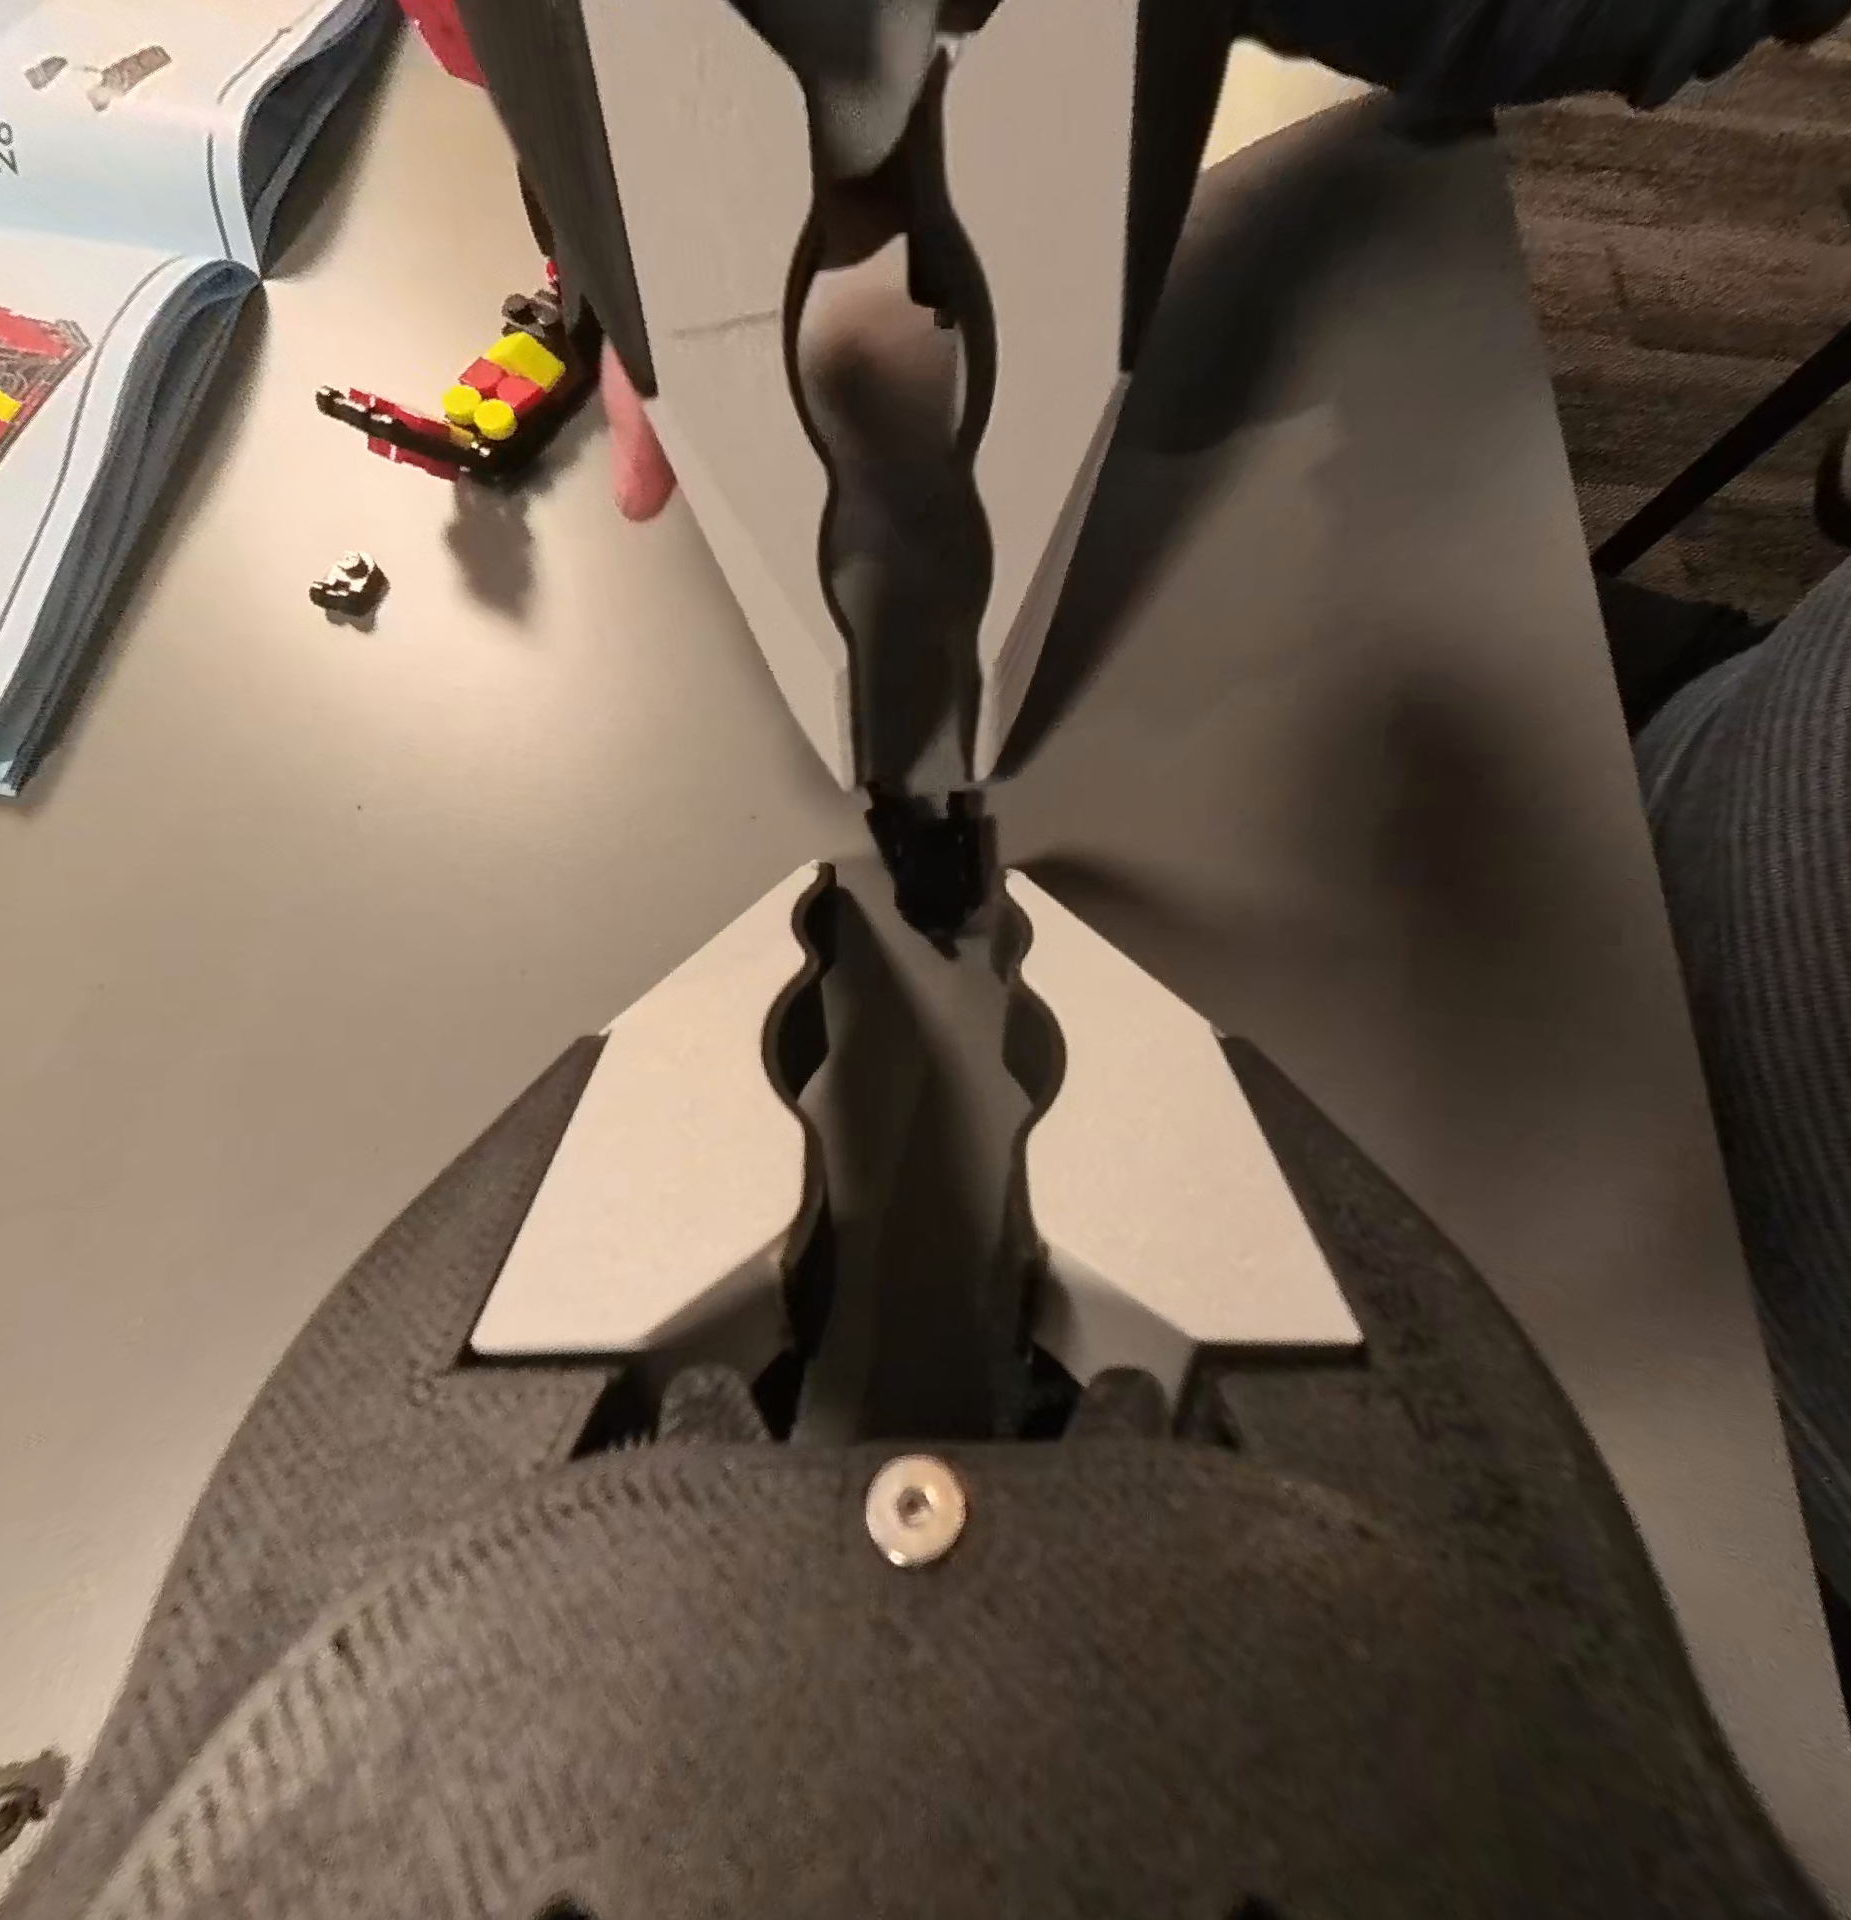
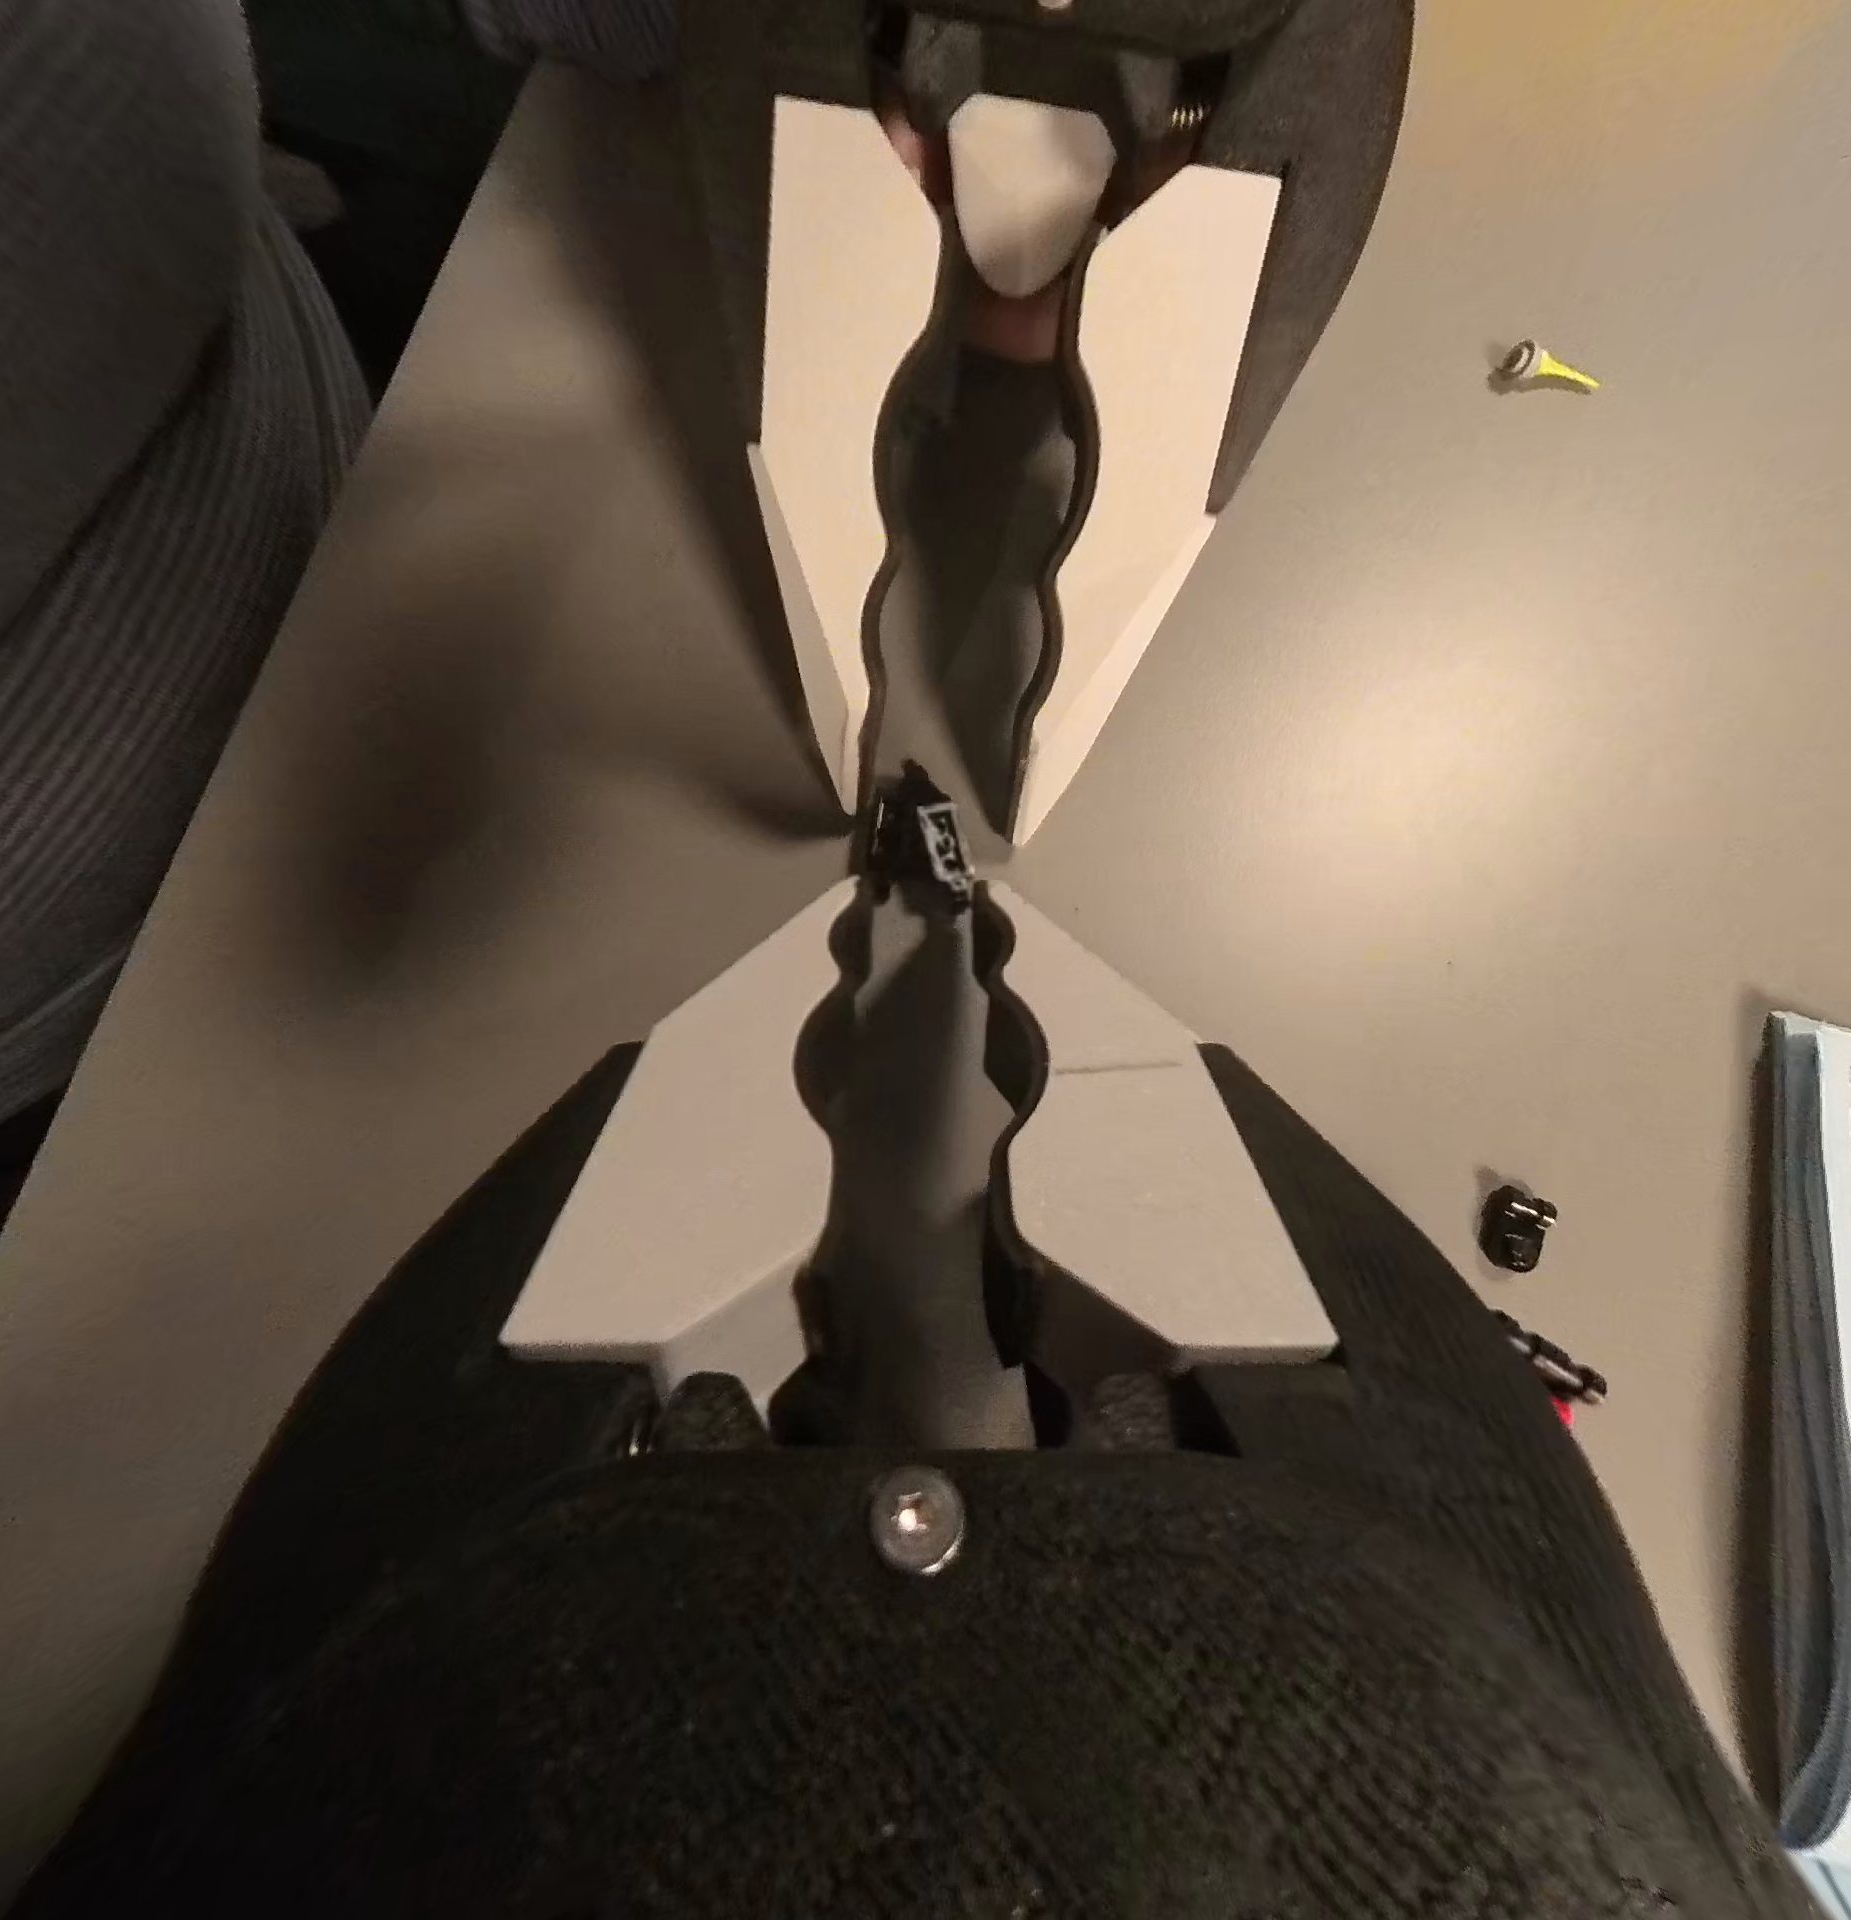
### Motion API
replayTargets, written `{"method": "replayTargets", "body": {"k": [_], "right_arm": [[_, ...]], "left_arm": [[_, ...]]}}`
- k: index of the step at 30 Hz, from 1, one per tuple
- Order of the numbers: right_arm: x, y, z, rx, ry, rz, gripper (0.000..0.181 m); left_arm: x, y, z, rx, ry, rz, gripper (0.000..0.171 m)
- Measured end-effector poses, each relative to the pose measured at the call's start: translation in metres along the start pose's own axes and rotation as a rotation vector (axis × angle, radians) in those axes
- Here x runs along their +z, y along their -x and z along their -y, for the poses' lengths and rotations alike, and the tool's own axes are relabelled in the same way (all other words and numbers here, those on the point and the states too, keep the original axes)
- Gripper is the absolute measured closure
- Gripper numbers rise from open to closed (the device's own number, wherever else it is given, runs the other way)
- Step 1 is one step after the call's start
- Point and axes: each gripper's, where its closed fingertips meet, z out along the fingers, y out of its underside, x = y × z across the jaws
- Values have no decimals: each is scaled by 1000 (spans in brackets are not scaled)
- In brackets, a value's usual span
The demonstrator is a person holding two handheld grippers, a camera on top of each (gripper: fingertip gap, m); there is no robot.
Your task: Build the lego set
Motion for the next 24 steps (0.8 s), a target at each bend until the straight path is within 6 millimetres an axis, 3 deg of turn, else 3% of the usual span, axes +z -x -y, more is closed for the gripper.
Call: {"method": "replayTargets", "body": {"k": [18,24], "right_arm": [[5,-13,-3,49,6,-22,164],[6,-11,-5,49,24,-13,180]], "left_arm": [[-4,-2,-2,-25,-5,-29,144],[-4,-2,-2,-26,-5,-29,144]]}}
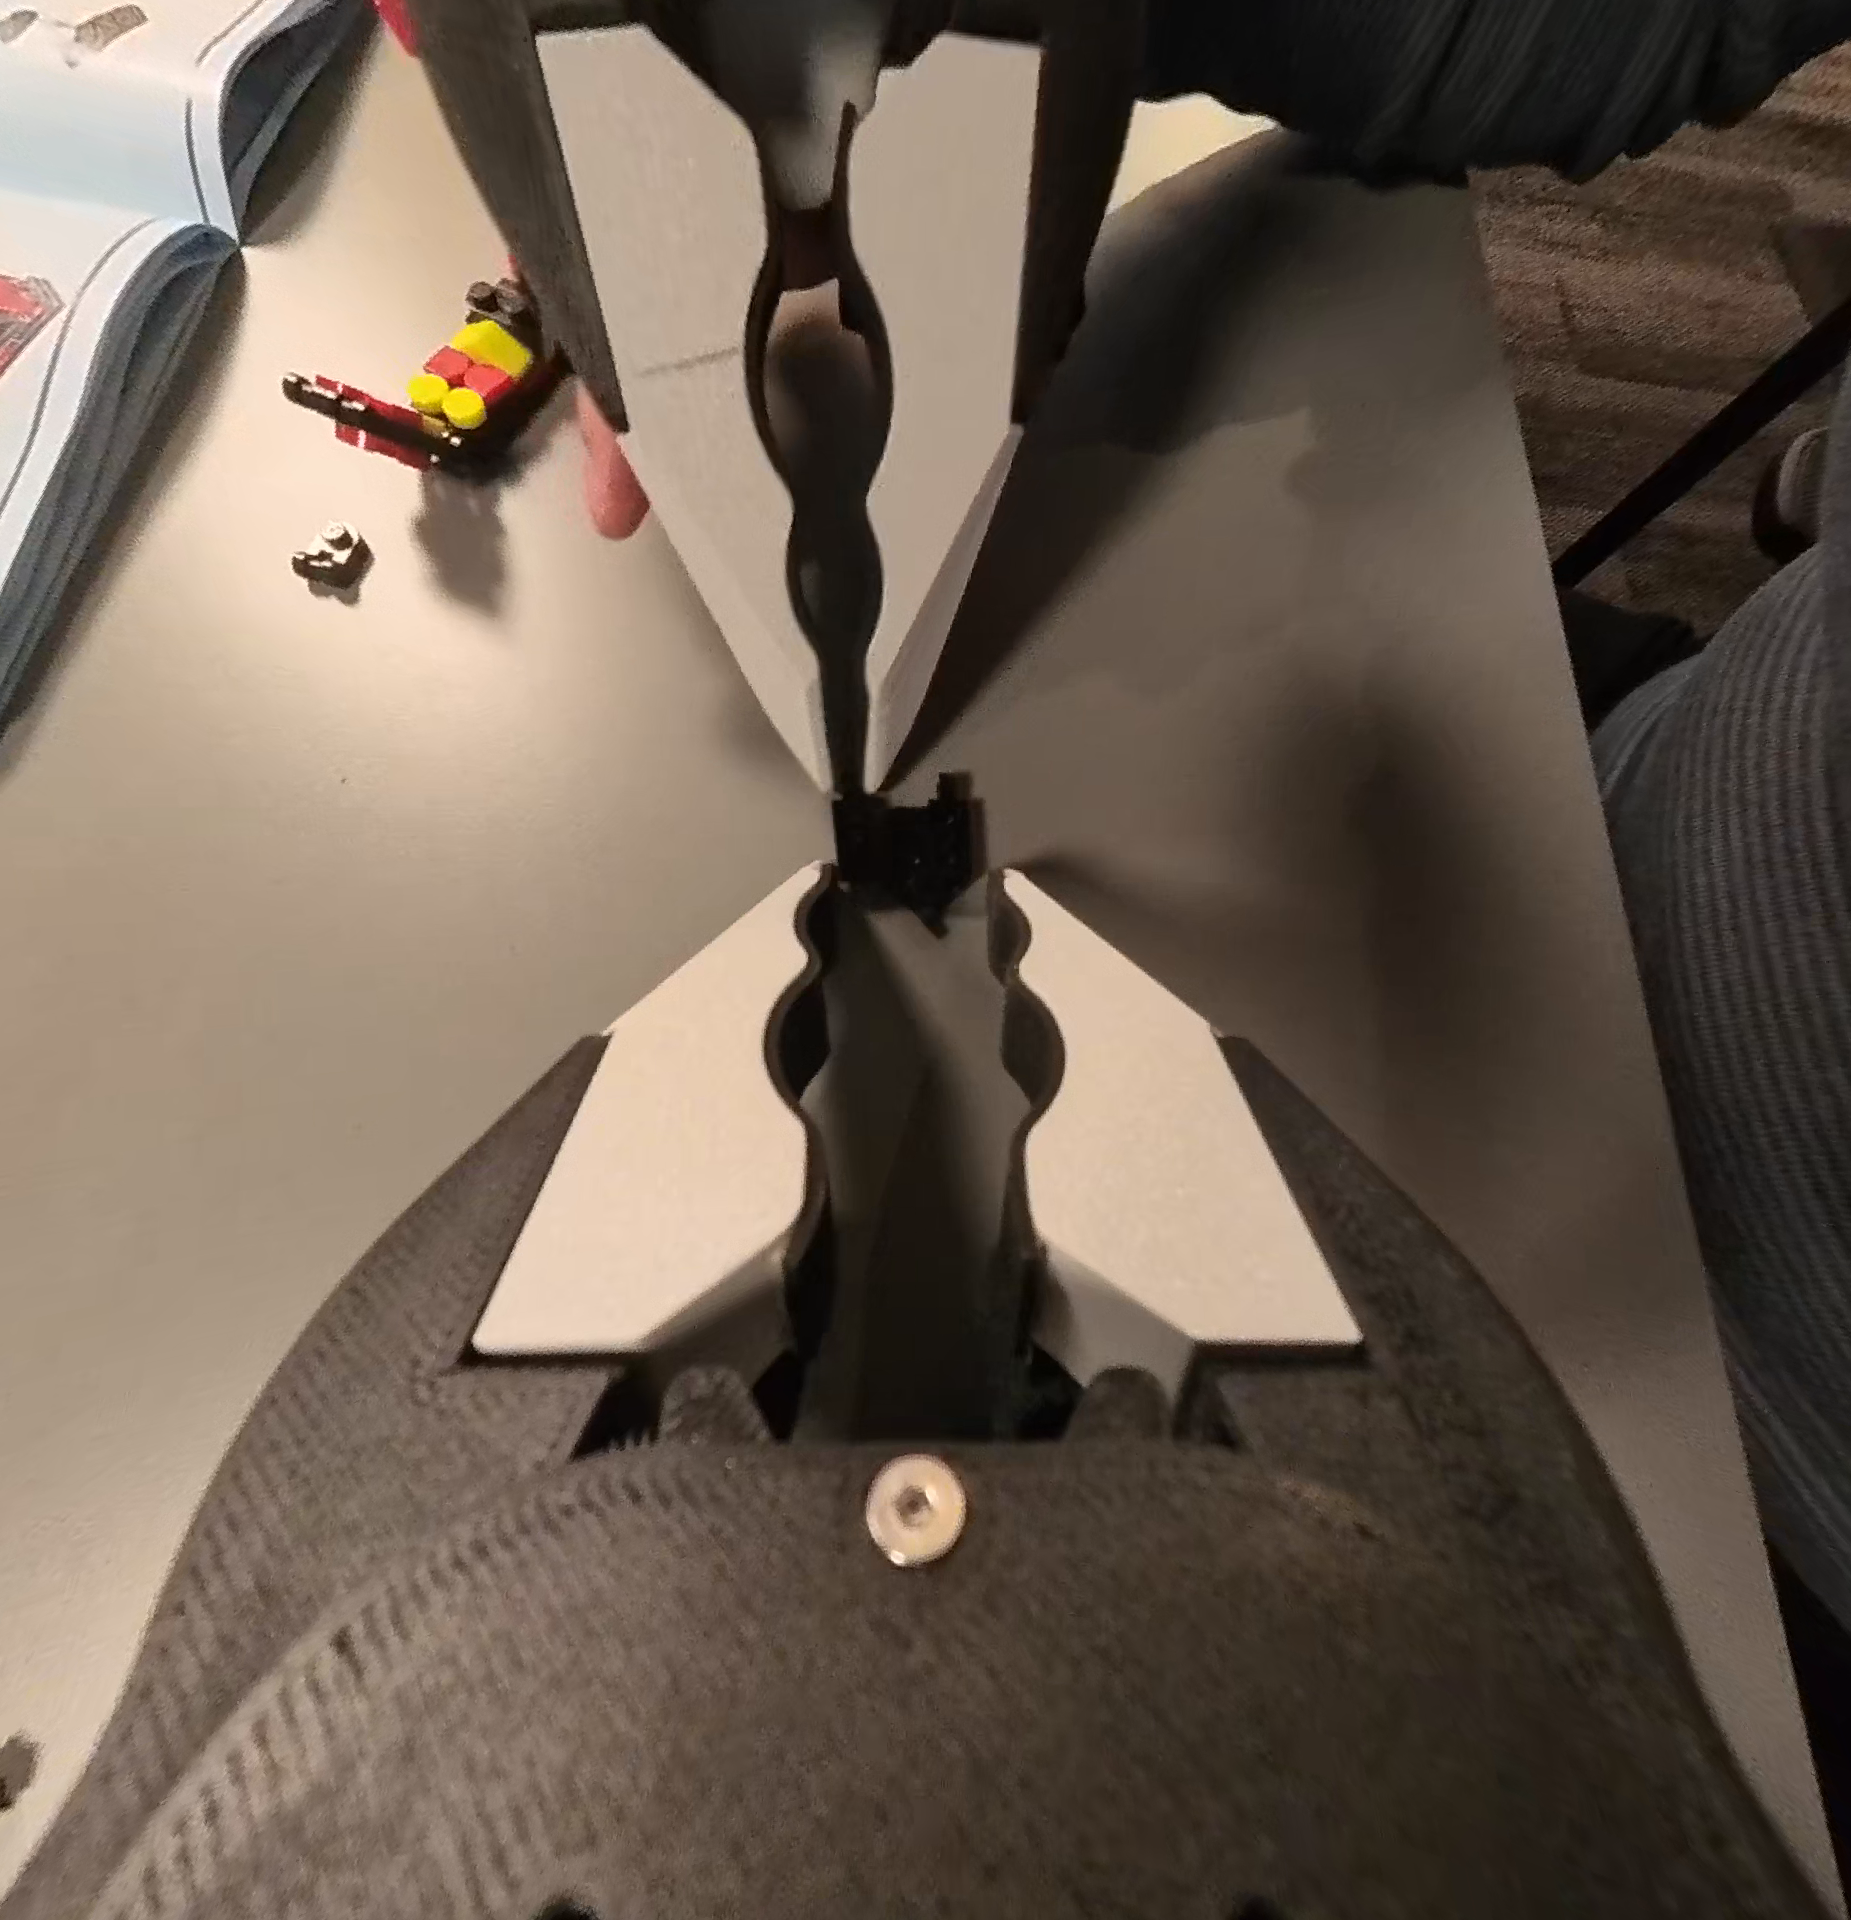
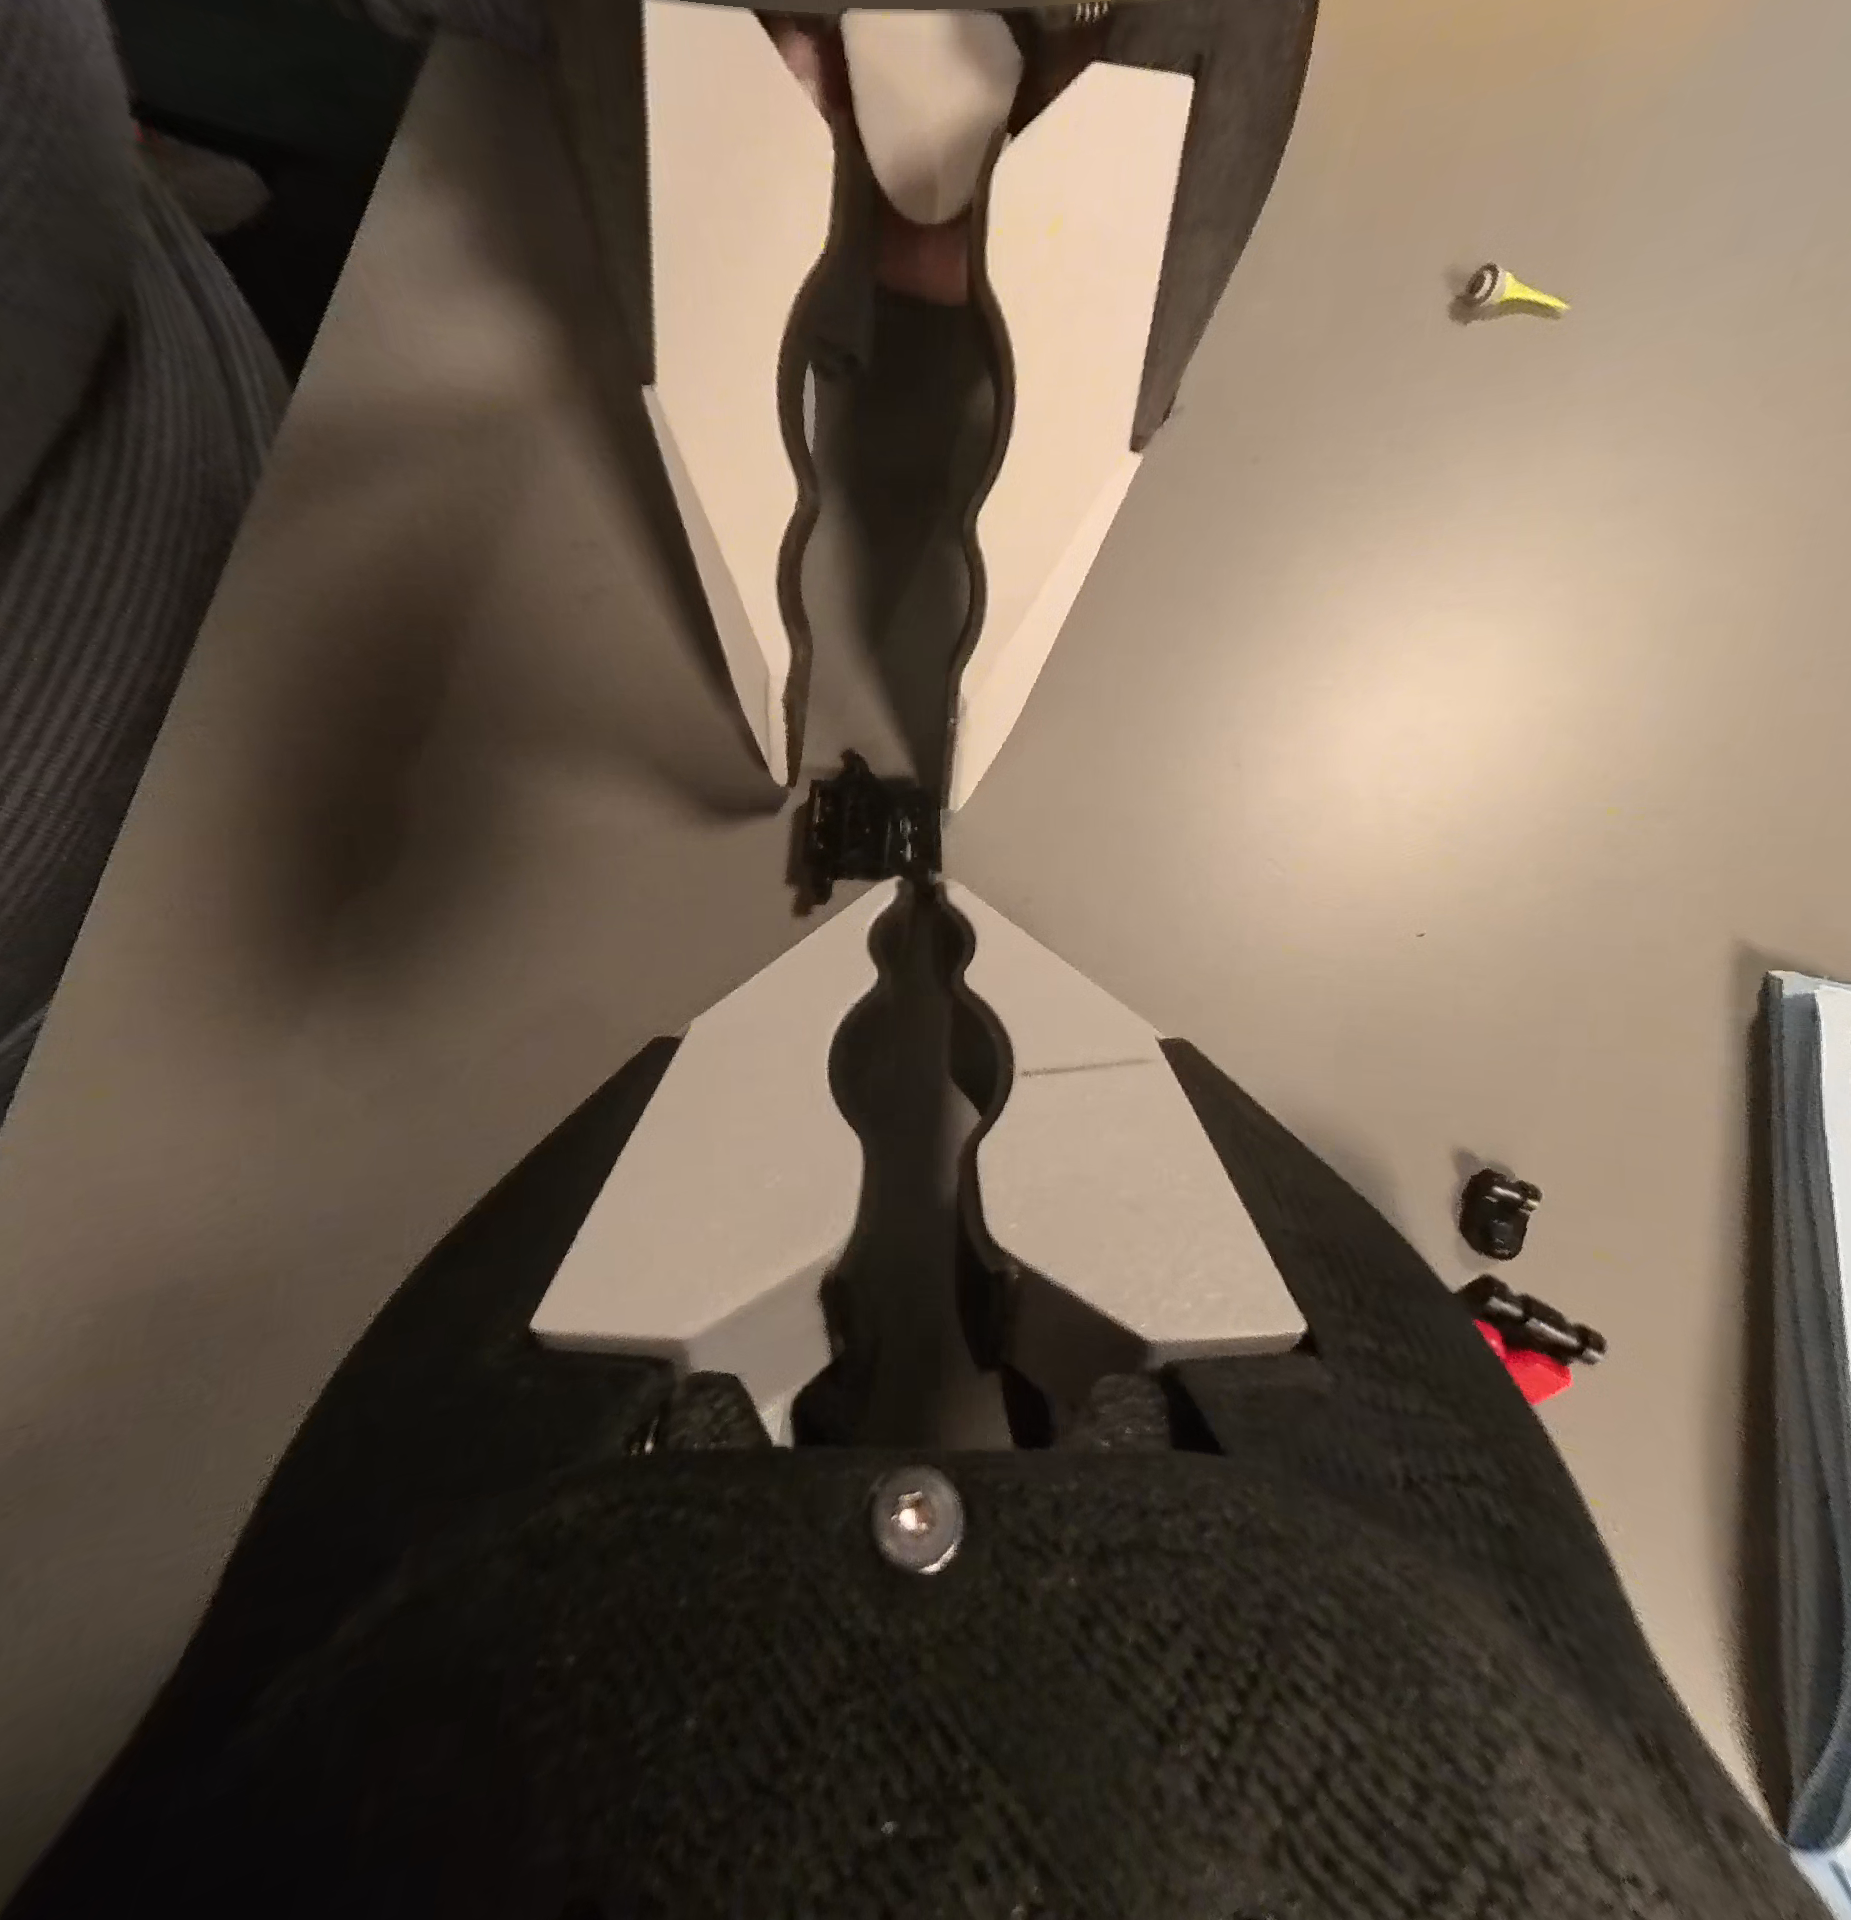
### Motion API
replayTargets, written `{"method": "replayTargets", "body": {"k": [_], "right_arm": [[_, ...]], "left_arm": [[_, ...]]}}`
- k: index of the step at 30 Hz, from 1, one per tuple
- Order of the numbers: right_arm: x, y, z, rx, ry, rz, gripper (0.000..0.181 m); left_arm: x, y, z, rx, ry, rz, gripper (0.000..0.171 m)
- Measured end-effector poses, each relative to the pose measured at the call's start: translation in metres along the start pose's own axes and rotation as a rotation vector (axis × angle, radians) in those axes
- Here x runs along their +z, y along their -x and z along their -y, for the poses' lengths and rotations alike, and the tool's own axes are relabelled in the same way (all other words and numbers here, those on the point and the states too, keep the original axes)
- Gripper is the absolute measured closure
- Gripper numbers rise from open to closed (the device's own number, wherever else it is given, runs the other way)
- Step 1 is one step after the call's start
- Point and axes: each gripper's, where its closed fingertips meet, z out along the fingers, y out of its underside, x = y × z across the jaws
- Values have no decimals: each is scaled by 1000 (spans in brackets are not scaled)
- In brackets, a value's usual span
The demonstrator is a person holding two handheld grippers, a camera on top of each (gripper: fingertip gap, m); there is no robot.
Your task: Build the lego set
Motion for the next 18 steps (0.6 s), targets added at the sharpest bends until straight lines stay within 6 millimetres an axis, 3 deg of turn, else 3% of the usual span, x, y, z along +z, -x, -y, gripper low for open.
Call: {"method": "replayTargets", "body": {"k": [18], "right_arm": [[0,13,4,-17,1,30,180]], "left_arm": [[2,-5,1,30,4,-15,145]]}}
